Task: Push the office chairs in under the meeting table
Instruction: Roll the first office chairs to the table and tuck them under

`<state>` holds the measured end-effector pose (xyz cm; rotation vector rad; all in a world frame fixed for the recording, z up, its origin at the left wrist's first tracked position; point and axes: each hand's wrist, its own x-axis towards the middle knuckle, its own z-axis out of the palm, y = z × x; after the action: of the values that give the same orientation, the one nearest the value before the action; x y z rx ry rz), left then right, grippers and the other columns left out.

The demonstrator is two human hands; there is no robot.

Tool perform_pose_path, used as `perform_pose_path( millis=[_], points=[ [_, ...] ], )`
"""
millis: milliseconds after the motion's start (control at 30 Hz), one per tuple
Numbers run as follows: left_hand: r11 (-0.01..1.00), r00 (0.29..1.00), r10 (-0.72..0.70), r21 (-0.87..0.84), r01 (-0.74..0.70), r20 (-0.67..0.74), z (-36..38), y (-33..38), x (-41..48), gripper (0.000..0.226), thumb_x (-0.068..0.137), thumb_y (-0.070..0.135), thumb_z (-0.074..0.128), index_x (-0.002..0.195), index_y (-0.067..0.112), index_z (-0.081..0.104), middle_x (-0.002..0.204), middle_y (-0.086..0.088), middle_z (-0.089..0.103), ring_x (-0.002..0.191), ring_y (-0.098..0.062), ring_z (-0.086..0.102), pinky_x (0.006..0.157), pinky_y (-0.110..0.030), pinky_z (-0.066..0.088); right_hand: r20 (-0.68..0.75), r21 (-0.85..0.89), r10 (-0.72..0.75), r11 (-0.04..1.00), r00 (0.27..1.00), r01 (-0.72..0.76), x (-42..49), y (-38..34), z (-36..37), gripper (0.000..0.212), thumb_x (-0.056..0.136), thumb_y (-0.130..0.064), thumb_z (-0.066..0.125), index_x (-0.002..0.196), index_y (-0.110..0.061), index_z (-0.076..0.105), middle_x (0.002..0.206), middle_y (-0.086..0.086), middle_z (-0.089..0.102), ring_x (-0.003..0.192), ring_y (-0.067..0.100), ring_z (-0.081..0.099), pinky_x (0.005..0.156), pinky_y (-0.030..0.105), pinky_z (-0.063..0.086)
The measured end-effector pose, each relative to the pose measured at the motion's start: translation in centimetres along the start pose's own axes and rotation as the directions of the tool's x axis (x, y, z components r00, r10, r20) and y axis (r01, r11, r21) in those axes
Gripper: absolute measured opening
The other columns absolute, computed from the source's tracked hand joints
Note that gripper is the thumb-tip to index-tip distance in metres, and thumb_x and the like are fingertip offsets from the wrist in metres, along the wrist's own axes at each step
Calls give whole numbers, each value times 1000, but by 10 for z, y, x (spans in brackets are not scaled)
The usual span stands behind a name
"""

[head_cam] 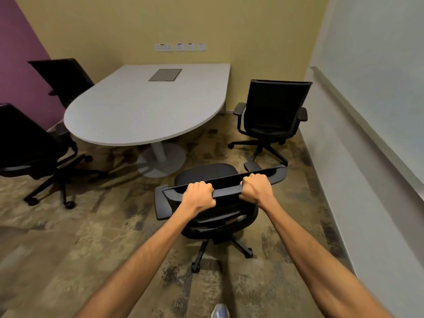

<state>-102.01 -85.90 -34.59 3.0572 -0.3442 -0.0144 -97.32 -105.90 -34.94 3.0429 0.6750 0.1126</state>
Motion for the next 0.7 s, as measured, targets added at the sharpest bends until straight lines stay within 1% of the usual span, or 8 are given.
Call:
perform_pose_path(
  millis=[67,200,300,367,433,600,633,700],
  points=[
    [1000,1000,-21,11,21,14,3,-9,16,35,73,23,58,53,17,31,52,1,35,54,-27,41,56,-32,31,-11,-1,-20,1000,1000,20,20,5,8,20,69,-35,59,73,-17,67,75,8,68,71,32,63,58,30,33],
    [999,998,-46,6,45,53,-2,-20,43,21,74,24,58,60,10,51,58,-6,52,59,-31,56,57,-37,43,-36,0,-39,999,999,39,48,11,13,29,74,-36,59,90,-16,72,85,8,71,80,32,65,60,30,34],
    [998,995,-62,-9,63,74,-6,-33,74,18,71,22,58,59,9,53,58,-9,55,58,-32,57,56,-37,47,-49,0,-63,998,997,63,82,20,15,30,75,-37,58,91,-16,71,87,8,71,81,32,65,62,31,34],
    [994,990,-107,-1,108,92,0,-41,97,18,71,23,59,63,7,60,62,-9,61,60,-30,59,59,-37,50,-30,7,-86,996,996,86,109,28,24,30,74,-37,58,90,-15,71,87,8,71,81,32,65,62,31,34],
    [994,988,-106,-8,108,110,4,-47,109,19,72,24,59,66,6,64,65,-10,65,61,-29,60,60,-38,52,2,12,-104,995,995,104,123,30,27,30,75,-37,58,90,-14,70,88,8,71,82,32,65,63,31,35],
    [987,984,-161,-7,162,73,-8,-66,178,19,71,23,58,65,6,63,65,-11,64,62,-31,59,61,-40,51,-21,30,-137,990,990,137,204,56,19,31,75,-39,56,89,-15,70,89,8,71,83,31,66,66,32,42],
    [983,981,-185,-10,186,56,-13,-71,196,19,71,23,58,65,6,63,65,-11,64,63,-30,60,62,-40,52,-38,26,-152,988,988,153,224,64,18,31,75,-38,56,89,-14,70,90,9,71,83,31,66,67,32,43],
    [984,982,-173,-23,175,76,-19,-78,200,18,73,23,58,65,7,63,65,-10,64,64,-29,61,63,-40,53,-54,24,-157,987,986,159,230,61,12,30,76,-37,56,88,-14,70,88,9,71,82,31,66,65,33,41]
  ],
)
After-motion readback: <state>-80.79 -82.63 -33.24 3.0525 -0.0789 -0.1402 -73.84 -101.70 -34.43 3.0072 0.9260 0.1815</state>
